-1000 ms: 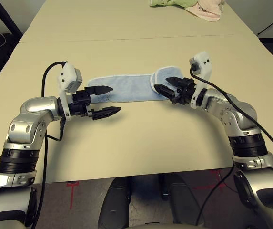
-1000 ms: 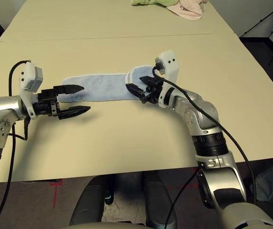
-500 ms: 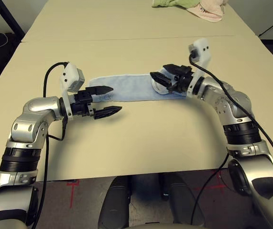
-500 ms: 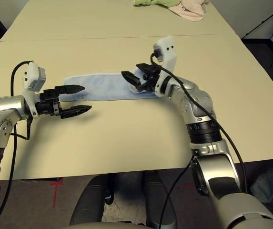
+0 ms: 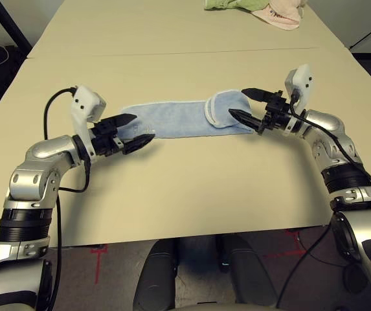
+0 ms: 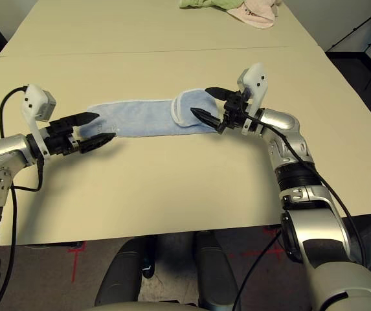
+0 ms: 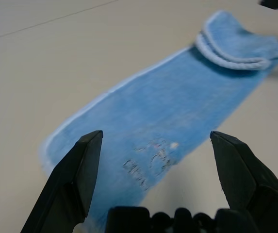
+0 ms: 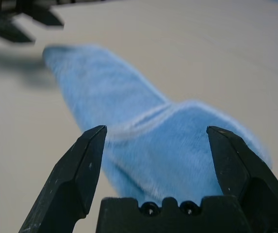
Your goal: Fold the towel and set it aside.
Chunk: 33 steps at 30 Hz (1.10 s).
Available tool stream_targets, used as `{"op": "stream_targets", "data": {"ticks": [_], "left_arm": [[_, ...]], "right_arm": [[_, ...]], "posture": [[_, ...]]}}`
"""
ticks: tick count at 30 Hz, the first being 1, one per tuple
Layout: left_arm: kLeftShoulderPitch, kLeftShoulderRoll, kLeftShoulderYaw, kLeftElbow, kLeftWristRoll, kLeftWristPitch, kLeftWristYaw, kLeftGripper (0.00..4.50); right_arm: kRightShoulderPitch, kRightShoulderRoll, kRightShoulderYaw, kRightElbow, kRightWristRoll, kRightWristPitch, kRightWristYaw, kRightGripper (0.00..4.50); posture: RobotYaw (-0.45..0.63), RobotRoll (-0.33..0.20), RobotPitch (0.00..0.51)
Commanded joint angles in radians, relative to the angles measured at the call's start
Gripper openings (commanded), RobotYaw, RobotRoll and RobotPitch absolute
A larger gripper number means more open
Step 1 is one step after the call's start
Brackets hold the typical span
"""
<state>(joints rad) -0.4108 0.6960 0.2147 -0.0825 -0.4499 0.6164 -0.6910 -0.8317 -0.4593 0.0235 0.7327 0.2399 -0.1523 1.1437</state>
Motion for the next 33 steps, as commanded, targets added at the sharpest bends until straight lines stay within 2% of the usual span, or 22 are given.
{"op": "stream_targets", "data": {"ticks": [1,8,11,13,16,20,27,33], "left_arm": [[0.030,-0.044,0.075,-0.096,-0.050,0.164,0.143,4.50],[-0.048,-0.205,0.306,-0.195,-0.287,0.605,0.395,4.50],[-0.111,-0.258,0.425,-0.161,-0.300,0.805,0.506,4.50],[-0.127,-0.266,0.474,-0.139,-0.277,0.894,0.538,4.50],[-0.131,-0.262,0.503,-0.135,-0.260,0.940,0.548,4.50],[-0.151,-0.294,0.555,-0.112,-0.269,0.996,0.548,4.50],[-0.242,-0.397,0.637,-0.050,-0.255,0.998,0.594,4.50],[-0.286,-0.420,0.652,0.011,-0.233,0.998,0.617,4.50]], "right_arm": [[-0.028,-0.012,0.012,0.069,-0.038,-0.060,0.042,4.46],[-0.048,0.030,-0.005,0.091,-0.029,-0.063,0.033,4.46],[-0.040,0.040,-0.011,0.072,-0.022,-0.053,0.033,4.46],[-0.033,0.040,-0.014,0.059,-0.018,-0.045,0.034,4.46],[-0.022,0.031,-0.015,0.054,-0.020,-0.044,0.037,4.46],[-0.010,0.015,-0.024,0.042,-0.022,-0.030,0.016,4.46],[0.017,0.017,-0.029,-0.026,-0.008,0.011,0.004,4.46],[0.033,0.014,-0.032,-0.061,-0.007,0.029,-0.003,4.46]], "posture": [[0.09,0.000,0.178],[0.10,0.000,0.178],[0.10,0.000,0.179],[0.09,0.000,0.180],[0.09,0.000,0.182],[0.08,0.000,0.183],[0.07,0.000,0.183],[0.06,0.000,0.182]]}}
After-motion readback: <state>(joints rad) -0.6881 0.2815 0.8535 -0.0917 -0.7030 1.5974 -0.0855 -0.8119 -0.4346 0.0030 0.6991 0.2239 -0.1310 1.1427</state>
